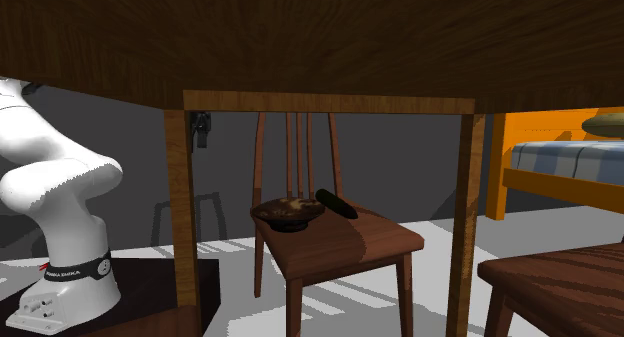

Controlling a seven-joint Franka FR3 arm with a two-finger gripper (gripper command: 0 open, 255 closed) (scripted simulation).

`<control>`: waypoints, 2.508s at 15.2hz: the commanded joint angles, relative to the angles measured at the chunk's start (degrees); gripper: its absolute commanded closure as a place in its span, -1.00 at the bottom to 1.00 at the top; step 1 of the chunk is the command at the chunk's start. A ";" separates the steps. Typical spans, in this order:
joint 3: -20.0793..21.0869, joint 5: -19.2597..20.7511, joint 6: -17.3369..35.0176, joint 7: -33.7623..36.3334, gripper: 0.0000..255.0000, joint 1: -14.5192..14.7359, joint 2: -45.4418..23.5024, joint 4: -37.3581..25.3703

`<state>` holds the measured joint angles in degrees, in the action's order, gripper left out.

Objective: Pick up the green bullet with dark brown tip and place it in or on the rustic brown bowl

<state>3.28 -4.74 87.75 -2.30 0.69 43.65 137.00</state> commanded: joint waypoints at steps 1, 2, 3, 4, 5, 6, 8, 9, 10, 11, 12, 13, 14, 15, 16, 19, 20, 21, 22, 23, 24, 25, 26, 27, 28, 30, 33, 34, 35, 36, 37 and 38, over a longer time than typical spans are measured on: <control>0.00 0.00 0.00 0.00 -1.00 0.00 0.00 0.00; 1.33 -0.97 1.21 2.71 -1.00 -0.23 -1.40 -0.33; 2.67 -1.88 2.43 5.38 -1.00 -0.52 -2.88 -0.76; 3.96 -2.69 3.65 8.04 -1.00 -0.81 -4.46 -1.29; 5.23 -3.42 4.87 10.68 -1.00 -1.13 -6.13 -1.91; 6.45 -4.05 6.09 13.31 -1.00 -1.45 -7.87 -2.63; 8.79 -5.01 8.46 18.57 -1.00 -2.16 -11.57 -4.35; 9.92 -5.34 9.61 21.18 -1.00 -2.57 -13.51 -5.34; 11.01 -5.56 10.73 23.79 -1.00 -2.98 -15.51 -6.41; 12.05 -5.66 11.82 26.42 -1.00 -3.40 -17.57 -7.57; 13.06 -5.66 12.86 29.04 -1.00 -3.83 -19.67 -8.82; 14.01 -5.54 13.86 31.68 -1.00 -4.26 -21.82 -10.14; 14.90 -5.30 14.80 34.33 -1.00 -4.66 -24.01 -11.53; 15.74 -4.95 15.69 36.99 -1.00 -5.07 -26.24 -13.00; 16.51 -4.48 16.52 39.66 -1.00 -5.43 -28.51 -14.55; 18.34 -2.48 18.59 47.69 -1.00 -6.26 -35.48 -19.61; 18.78 -1.65 19.13 50.35 -1.00 -6.43 -37.84 -21.44; 19.13 -0.75 19.59 53.00 -1.00 -6.54 -40.22 -23.34; 19.36 0.20 19.96 55.61 -1.00 -6.56 -42.60 -25.31; 19.49 1.18 20.24 58.18 -1.00 -6.50 -44.98 -27.35; 19.53 2.17 20.44 60.70 -1.00 -6.40 -47.36 -29.46; 19.44 3.16 20.55 63.15 -1.00 -6.19 -49.73 -31.64; 19.27 4.13 20.57 65.53 -1.00 -5.93 -52.08 -33.89; 19.04 5.07 20.51 67.84 -1.00 -5.64 -54.42 -36.22; 18.69 5.95 20.37 70.06 -1.00 -5.27 -56.74 -38.62; 17.79 7.55 19.86 74.25 -1.00 -4.44 -61.35 -43.66; 16.10 9.47 18.52 79.88 -1.00 -3.09 -68.23 -51.88; 15.46 9.97 17.92 81.60 -1.00 -2.62 -70.54 -54.83; 15.00 10.25 17.49 82.66 -1.00 -2.31 -72.04 -56.81; 14.95 10.27 18.22 82.69 -1.00 -2.30 -72.12 -56.15; 14.92 10.30 18.94 82.72 -1.00 -2.31 -72.21 -55.51; 14.90 10.34 19.67 82.75 -1.00 -2.32 -72.30 -54.86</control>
<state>18.28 5.50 106.94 80.20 -1.70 -28.26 82.07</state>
